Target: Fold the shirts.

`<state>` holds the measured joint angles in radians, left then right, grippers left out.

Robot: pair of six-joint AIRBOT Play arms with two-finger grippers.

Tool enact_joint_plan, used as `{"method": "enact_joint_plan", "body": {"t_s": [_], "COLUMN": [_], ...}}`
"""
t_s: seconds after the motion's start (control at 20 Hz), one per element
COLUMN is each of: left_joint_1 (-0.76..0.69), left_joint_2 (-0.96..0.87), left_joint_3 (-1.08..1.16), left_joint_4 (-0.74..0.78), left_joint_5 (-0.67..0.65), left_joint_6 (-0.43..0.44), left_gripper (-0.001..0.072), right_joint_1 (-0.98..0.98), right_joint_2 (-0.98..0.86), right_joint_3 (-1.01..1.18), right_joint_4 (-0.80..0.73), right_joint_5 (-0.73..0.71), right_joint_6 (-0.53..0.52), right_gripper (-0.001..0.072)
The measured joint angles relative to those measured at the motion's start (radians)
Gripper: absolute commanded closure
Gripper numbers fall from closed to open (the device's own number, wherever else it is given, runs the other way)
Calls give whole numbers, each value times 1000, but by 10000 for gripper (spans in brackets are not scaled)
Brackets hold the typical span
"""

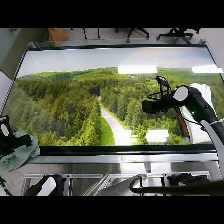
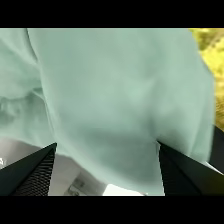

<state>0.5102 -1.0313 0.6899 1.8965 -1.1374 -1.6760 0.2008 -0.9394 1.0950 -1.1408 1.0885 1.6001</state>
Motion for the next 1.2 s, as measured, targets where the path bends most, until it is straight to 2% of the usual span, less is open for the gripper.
{"method": "enact_joint_plan", "body": {"t_s": [0.1,0.15,0.2,0.25,0.45,0.75,0.95,1.2], "left_joint_1": [25,32,37,40,47,-14,-210,-572], "left_joint_2": [-78,-119,-154,-189,-280,-185,-65,-25], "left_joint_3": [0,8,19,35,156,463,622,591], "left_joint_4": [5,7,7,7,-71,-436,-645,-721], "left_joint_5": [39,50,59,65,29,-80,-133,-71], "left_joint_6": [0,0,0,4,96,227,271,269], "left_gripper": [10,200,576,696,697,698,697,696], "right_joint_1": [0,0,0,0,0,0,0,0], "right_joint_2": [0,0,0,0,0,0,0,0], "right_joint_3": [0,0,0,0,0,0,0,0], "right_joint_4": [0,0,0,0,0,0,0,0], "right_joint_5": [0,0,0,0,0,0,0,0], "right_joint_6": [0,0,0,0,0,0,0,0], "right_gripper": [691,691,691,691,691,691,691,691]}}
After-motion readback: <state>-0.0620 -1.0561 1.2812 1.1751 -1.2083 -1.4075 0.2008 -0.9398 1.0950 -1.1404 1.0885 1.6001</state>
